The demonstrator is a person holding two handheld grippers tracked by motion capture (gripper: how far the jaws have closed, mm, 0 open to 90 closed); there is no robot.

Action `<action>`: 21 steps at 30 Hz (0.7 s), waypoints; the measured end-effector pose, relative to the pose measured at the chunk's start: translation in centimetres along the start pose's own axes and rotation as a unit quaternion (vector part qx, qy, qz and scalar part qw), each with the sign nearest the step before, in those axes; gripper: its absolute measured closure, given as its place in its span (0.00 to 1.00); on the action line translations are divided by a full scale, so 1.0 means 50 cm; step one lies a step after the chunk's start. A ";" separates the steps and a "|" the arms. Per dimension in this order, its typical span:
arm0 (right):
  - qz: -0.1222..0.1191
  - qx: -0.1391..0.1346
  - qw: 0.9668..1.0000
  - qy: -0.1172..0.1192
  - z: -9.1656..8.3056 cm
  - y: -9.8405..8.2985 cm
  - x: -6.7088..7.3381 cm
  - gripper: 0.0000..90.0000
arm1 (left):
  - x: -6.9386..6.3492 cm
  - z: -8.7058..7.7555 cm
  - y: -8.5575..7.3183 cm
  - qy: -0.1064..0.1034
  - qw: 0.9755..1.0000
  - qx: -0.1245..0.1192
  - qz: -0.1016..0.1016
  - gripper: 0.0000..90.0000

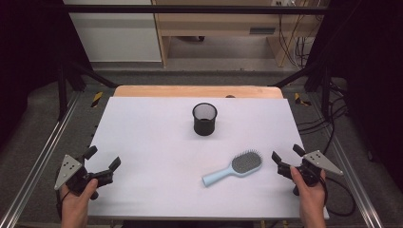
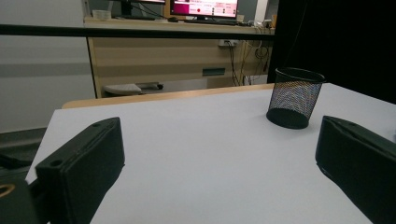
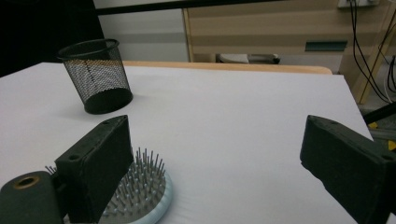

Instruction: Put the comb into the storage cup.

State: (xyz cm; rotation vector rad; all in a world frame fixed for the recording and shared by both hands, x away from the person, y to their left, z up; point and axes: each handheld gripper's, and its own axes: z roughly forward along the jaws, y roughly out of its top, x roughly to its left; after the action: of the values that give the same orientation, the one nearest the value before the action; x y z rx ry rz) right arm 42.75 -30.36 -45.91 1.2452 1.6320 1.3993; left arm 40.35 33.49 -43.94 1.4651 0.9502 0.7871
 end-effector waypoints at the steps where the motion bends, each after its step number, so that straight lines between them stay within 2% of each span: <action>1: 0.001 0.004 1.000 -0.001 0.000 0.000 0.001 0.10 | 0.000 0.000 0.000 0.001 1.000 0.000 -0.001 0.01; 5: 0.001 0.012 1.000 0.000 -0.001 0.002 0.006 0.09 | 0.002 -0.001 -0.001 -0.001 1.000 0.001 -0.005 0.01; 6: -0.003 0.021 1.000 -0.001 -0.001 0.003 0.011 0.09 | 0.002 -0.001 -0.001 0.000 1.000 0.001 -0.005 0.01; 13: -0.020 0.029 0.999 -0.008 0.005 0.010 0.027 0.11 | 0.003 0.008 -0.005 0.000 1.000 0.009 0.001 0.01; 14: -0.022 0.029 0.999 -0.007 0.005 0.011 0.031 0.15 | 0.002 0.009 -0.005 0.000 1.000 0.009 0.001 0.01; 17: -0.043 0.020 0.999 -0.015 0.003 0.025 0.040 0.40 | 0.000 0.011 -0.005 -0.002 1.000 0.010 0.002 0.01; 19: -0.045 0.009 0.999 -0.011 0.005 0.041 0.041 0.54 | -0.003 0.015 -0.007 -0.004 1.000 0.014 0.004 0.01; 21: -0.047 0.013 0.999 -0.022 0.014 0.055 0.039 0.69 | -0.005 0.018 -0.008 -0.008 1.000 0.016 0.003 0.01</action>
State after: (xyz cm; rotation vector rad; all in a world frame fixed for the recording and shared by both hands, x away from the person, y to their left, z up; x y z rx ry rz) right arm 43.41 -28.35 -43.22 1.1892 1.6627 1.2891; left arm 41.00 32.89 -44.42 1.5006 0.9493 0.7669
